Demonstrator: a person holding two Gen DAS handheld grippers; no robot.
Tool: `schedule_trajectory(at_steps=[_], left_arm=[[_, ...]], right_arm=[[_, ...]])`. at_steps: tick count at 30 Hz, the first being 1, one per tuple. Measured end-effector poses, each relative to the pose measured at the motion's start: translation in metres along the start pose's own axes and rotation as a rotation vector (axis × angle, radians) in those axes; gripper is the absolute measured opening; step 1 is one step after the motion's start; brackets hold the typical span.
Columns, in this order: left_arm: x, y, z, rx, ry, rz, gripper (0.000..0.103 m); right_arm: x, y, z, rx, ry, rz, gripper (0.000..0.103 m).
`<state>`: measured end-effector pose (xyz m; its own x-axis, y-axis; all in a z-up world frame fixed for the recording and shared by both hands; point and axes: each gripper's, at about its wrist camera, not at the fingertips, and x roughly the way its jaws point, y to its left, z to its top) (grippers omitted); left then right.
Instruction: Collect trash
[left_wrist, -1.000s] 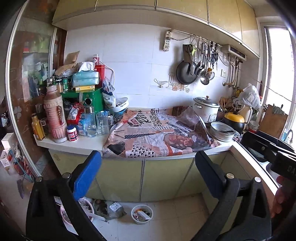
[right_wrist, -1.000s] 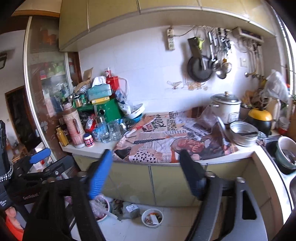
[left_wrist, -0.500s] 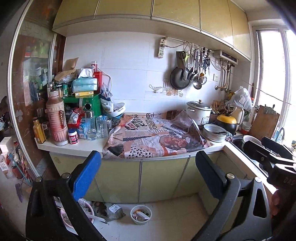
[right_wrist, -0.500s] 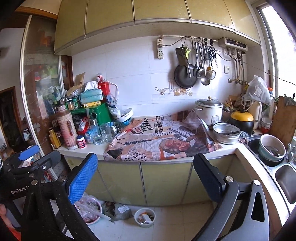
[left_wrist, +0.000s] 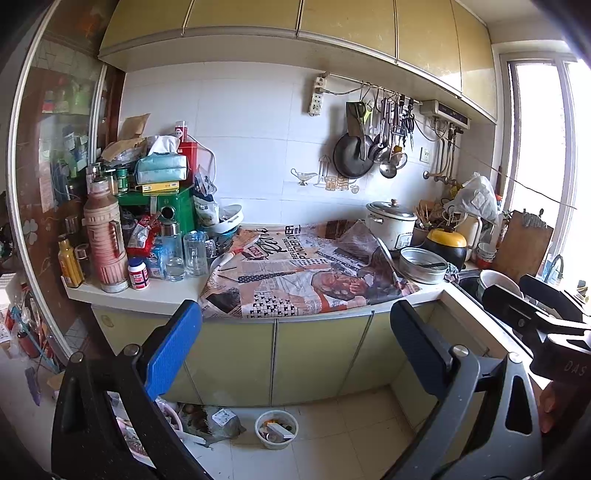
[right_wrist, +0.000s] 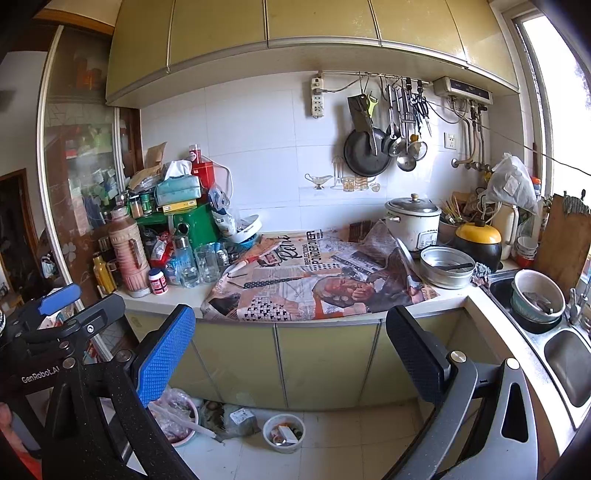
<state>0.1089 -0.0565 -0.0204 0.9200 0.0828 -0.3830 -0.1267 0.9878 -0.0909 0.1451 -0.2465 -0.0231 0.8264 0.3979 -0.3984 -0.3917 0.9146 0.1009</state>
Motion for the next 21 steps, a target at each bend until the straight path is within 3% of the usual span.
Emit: schedule_trajectory(at_steps=[21], left_arm=[[0.013, 0.006, 0.003, -0.006, 0.019, -0.026, 0.102]], right_arm=[[0.004, 0.000, 0.006, 0.018, 0.006, -0.015, 0.103]])
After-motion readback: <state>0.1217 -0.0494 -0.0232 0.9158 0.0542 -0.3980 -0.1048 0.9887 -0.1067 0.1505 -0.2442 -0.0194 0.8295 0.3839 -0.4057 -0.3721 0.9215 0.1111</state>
